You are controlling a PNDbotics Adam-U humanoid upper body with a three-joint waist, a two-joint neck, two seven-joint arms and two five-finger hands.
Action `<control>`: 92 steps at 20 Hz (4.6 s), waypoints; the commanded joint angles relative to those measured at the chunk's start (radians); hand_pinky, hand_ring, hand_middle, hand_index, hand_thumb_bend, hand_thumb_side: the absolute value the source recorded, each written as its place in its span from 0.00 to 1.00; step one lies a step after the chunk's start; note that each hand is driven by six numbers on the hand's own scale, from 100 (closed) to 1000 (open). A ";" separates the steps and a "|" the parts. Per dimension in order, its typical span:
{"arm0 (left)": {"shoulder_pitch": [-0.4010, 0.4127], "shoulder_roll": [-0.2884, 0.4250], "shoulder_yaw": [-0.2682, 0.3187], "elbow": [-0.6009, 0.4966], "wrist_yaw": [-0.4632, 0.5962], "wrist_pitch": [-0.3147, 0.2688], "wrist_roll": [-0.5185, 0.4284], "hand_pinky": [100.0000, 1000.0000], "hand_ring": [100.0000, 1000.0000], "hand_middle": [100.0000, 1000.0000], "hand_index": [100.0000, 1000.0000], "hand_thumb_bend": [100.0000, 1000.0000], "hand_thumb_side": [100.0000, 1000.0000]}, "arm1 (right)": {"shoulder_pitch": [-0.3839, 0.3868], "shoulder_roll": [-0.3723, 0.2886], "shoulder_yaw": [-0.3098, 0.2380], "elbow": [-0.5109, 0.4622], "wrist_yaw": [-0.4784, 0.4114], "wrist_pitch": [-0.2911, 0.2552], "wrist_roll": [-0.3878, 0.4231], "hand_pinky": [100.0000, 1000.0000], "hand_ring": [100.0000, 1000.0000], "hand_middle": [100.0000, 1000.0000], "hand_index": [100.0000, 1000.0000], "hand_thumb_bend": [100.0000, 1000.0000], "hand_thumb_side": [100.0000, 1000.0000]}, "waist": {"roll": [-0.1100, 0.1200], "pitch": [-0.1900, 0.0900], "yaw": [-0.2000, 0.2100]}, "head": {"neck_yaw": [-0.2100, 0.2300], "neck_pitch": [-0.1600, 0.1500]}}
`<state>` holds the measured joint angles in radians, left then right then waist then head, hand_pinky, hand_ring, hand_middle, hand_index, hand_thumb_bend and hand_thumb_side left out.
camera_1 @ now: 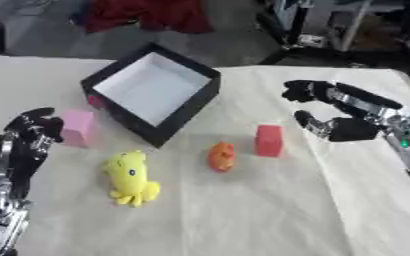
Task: Pick up objects on the table and place them in the box.
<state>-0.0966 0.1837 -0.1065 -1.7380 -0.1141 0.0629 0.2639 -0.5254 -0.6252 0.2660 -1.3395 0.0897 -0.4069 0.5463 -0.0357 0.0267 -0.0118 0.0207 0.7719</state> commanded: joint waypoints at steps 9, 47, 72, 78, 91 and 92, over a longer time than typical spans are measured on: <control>-0.016 0.001 -0.006 -0.011 0.000 -0.002 -0.008 0.63 0.37 0.43 0.69 0.88 0.66 | -0.066 0.035 0.012 0.086 0.281 -0.100 -0.045 0.89 0.89 0.87 1.00 0.00 0.49 | 0.014 -0.020 0.008 | -0.008 -0.002; -0.020 -0.007 -0.013 -0.010 0.002 -0.003 -0.017 0.63 0.38 0.44 0.69 0.87 0.66 | -0.089 0.138 0.008 0.302 0.713 -0.150 -0.202 0.87 0.85 0.80 1.00 0.00 0.45 | 0.020 -0.022 0.017 | -0.028 -0.002; -0.023 -0.008 -0.013 -0.010 0.002 -0.005 -0.019 0.63 0.38 0.44 0.69 0.87 0.66 | -0.121 0.074 0.006 0.123 0.607 -0.111 -0.455 0.80 0.68 0.33 0.93 0.00 0.08 | 0.017 -0.021 0.023 | -0.026 -0.002; -0.036 -0.017 -0.018 -0.011 0.001 -0.006 -0.023 0.63 0.38 0.44 0.69 0.87 0.66 | -0.191 0.016 -0.001 0.040 0.484 -0.072 -0.400 0.80 0.68 0.34 0.93 0.00 0.05 | 0.024 -0.015 0.043 | -0.040 -0.002; -0.095 -0.047 -0.064 -0.013 0.006 -0.007 -0.068 0.63 0.38 0.44 0.69 0.87 0.66 | -0.384 0.090 -0.044 0.242 0.531 -0.072 -0.371 0.81 0.69 0.37 0.94 0.00 0.06 | 0.040 0.020 0.155 | -0.130 -0.002; -0.099 -0.049 -0.068 -0.014 0.007 -0.007 -0.071 0.63 0.38 0.44 0.69 0.87 0.66 | -0.392 0.102 -0.048 0.259 0.534 -0.072 -0.371 0.82 0.69 0.37 0.94 0.00 0.09 | 0.042 0.023 0.163 | -0.136 -0.002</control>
<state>-0.1812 0.1373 -0.1687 -1.7326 -0.1105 0.0577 0.1989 -0.8914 -0.5190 0.2341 -1.0933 0.6156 -0.4758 0.1760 -0.0077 0.0453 0.1542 -0.1062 0.7719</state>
